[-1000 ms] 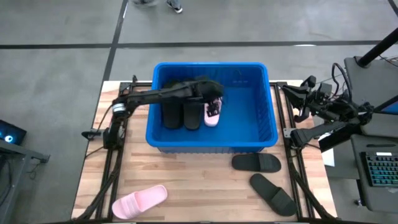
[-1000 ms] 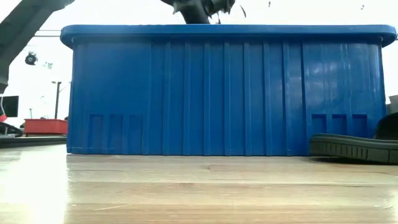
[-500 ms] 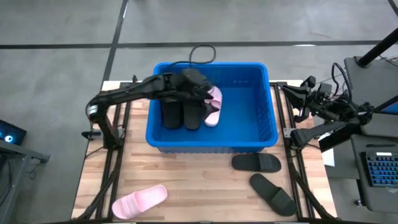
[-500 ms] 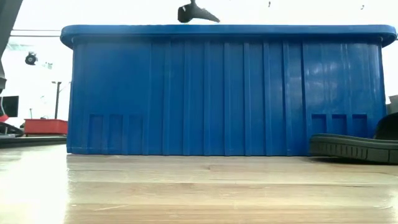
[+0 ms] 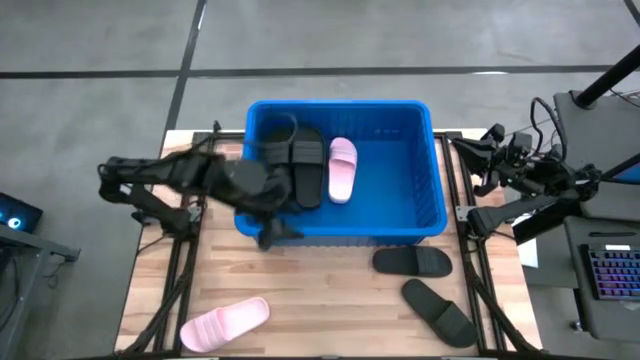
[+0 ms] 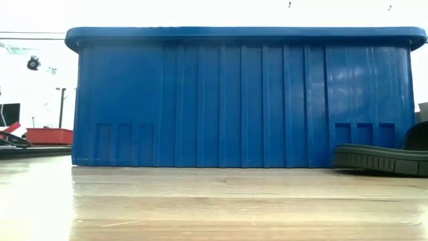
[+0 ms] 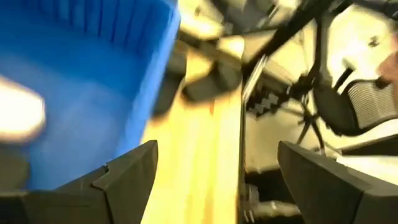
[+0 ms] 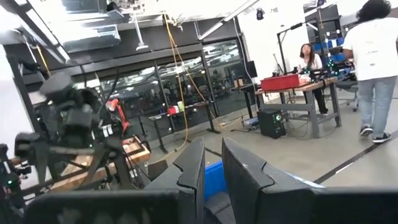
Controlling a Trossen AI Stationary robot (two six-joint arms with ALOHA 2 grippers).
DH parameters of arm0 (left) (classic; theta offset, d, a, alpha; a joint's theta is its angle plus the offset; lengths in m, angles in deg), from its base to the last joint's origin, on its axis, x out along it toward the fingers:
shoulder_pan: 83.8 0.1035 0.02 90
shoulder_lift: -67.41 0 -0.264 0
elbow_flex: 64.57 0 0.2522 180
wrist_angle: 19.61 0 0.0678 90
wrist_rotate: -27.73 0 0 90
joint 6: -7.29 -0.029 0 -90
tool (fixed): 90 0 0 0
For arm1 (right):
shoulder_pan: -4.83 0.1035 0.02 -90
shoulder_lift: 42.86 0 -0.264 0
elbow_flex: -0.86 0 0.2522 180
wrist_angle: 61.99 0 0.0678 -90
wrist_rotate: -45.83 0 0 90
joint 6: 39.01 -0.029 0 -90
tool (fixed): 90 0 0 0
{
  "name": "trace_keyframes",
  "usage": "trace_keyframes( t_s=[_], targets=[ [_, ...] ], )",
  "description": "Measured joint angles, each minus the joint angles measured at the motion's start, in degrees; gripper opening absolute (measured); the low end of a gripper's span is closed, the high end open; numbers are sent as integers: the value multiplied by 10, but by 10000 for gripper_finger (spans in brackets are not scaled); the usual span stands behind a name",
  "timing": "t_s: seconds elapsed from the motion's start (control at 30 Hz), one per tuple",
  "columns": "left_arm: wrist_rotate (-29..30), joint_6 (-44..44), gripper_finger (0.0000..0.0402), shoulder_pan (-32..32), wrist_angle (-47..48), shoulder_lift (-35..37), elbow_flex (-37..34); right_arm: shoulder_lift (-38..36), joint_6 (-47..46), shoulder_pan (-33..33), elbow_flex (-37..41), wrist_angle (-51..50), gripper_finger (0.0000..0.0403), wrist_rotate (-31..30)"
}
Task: Pick and place slides into bin
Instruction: Put the pink slide into the blue bin
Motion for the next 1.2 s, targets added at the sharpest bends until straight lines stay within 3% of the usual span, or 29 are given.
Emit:
trace_keyframes(
  t_s=[0.23,0.4,0.7,0.87,1.0,1.2],
  targets=[
    [68,194,315,-112,69,54,-100,9,-17,0,0,1,47,0],
    [68,345,315,-169,70,79,-183,15,-26,0,0,2,47,0],
    [-18,497,315,-258,69,56,-252,22,-26,0,0,2,47,0],
    [-42,559,315,-267,69,22,-273,26,-26,0,0,2,47,0],
    [-104,625,315,-268,78,-17,-286,29,-26,0,0,2,47,0],
    [-173,655,315,-280,133,-87,-286,32,-25,0,0,1,47,0]
  ],
)
